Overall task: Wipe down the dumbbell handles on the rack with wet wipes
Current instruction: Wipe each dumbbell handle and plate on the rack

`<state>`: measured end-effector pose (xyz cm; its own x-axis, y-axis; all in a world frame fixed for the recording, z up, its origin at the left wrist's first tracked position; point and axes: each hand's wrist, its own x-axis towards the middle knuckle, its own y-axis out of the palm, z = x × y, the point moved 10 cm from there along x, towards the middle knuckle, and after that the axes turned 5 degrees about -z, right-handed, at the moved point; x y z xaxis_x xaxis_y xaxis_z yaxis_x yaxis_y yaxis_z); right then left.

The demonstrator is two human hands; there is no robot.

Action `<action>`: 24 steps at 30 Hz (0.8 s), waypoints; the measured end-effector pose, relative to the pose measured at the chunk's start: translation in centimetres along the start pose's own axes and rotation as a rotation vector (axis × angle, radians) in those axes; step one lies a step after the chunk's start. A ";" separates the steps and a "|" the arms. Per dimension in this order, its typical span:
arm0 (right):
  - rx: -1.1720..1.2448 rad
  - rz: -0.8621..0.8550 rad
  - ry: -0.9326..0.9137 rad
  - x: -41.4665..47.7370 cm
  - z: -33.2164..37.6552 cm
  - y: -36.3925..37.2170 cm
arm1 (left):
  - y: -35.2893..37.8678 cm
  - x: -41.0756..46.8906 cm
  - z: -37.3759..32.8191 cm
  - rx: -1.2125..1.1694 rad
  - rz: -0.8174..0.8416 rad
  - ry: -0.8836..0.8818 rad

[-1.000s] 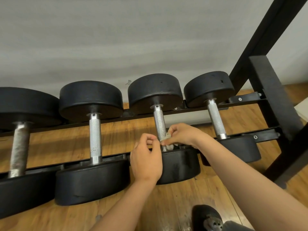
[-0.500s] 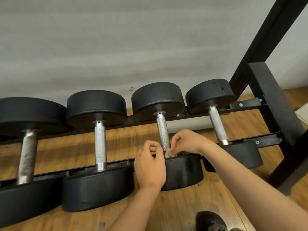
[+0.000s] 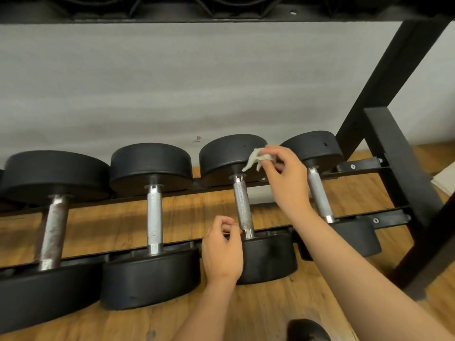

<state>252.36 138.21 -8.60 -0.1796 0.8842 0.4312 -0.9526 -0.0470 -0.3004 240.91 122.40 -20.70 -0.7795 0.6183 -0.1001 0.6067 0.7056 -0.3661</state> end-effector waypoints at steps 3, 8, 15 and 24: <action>-0.113 -0.018 -0.084 1.1 1.0 1.7 | 0.0 0.0 -0.1 0.015 0.003 -0.005; -0.506 0.174 -0.263 -0.3 1.3 5.7 | 0.0 -0.1 -0.5 0.018 0.015 0.010; -0.634 0.255 -0.196 2.3 1.1 8.4 | -0.1 -0.2 -0.7 0.013 0.011 0.028; -0.542 0.330 -0.176 0.2 -0.7 6.0 | 0.1 -0.1 -0.8 0.015 0.012 0.017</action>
<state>246.75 138.41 -10.93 -0.5222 0.7721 0.3621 -0.5905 -0.0211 -0.8067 241.14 122.64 -20.02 -0.7691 0.6328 -0.0894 0.6139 0.6926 -0.3787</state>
